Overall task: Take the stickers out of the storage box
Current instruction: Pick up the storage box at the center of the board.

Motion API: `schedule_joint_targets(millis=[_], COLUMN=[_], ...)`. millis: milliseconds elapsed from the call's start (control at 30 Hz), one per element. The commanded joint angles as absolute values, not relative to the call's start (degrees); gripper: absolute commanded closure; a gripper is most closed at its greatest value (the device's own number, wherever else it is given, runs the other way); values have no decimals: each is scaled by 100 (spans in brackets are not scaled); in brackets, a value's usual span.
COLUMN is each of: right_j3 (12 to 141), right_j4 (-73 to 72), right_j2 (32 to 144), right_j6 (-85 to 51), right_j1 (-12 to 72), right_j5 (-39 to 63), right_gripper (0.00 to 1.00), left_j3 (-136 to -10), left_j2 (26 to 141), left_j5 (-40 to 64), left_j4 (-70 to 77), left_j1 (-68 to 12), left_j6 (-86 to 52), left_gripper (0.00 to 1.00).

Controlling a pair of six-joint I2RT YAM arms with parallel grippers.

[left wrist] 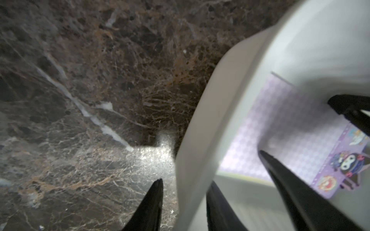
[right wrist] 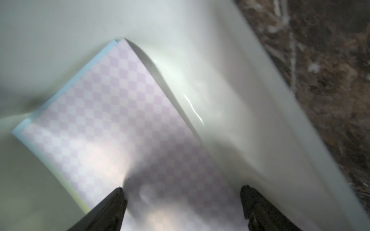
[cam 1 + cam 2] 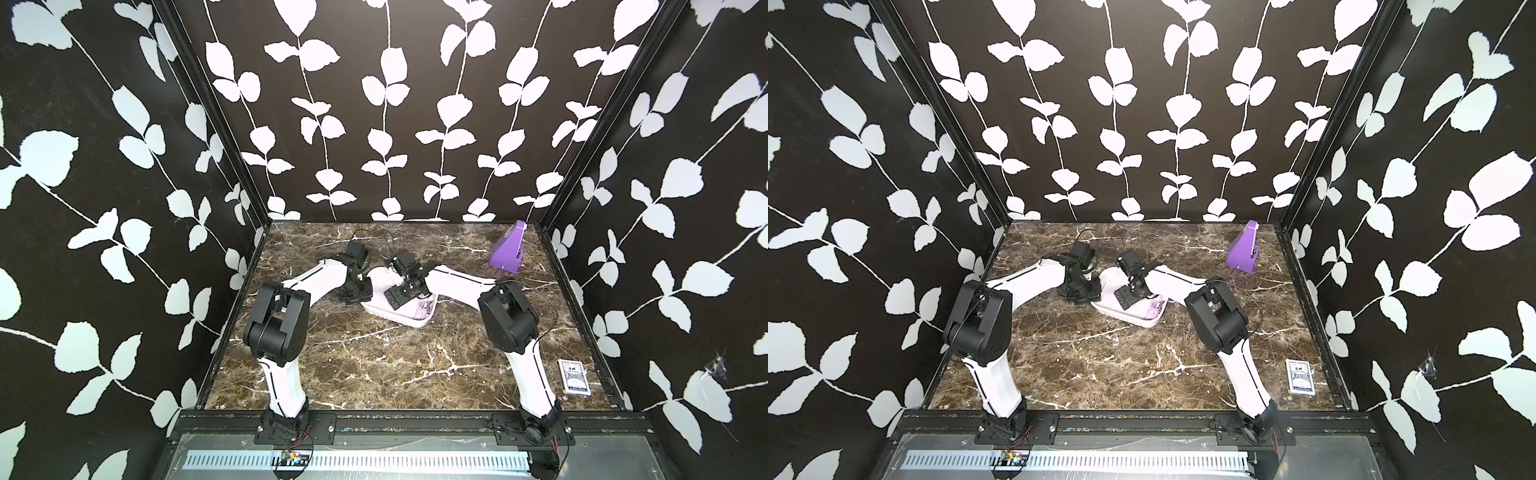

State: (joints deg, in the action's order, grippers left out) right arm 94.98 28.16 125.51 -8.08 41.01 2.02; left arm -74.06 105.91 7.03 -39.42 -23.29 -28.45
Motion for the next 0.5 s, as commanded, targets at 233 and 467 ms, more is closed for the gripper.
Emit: schedule_joint_targets(millis=[233,467], right_j3=[9874,9723], right_j4=[3850,4119], right_j2=[12214,12324], right_j6=[-933,-780], right_j1=[3840,3586], right_j5=[778,725], right_gripper=[7,7], left_j3=[-7363,-7364], left_j2=[10707,10791], left_j5=[883,914], left_j4=[-3955,-3905], left_j1=[-2377,-2399], left_j6=[-2772,-2754], left_gripper=[61,61])
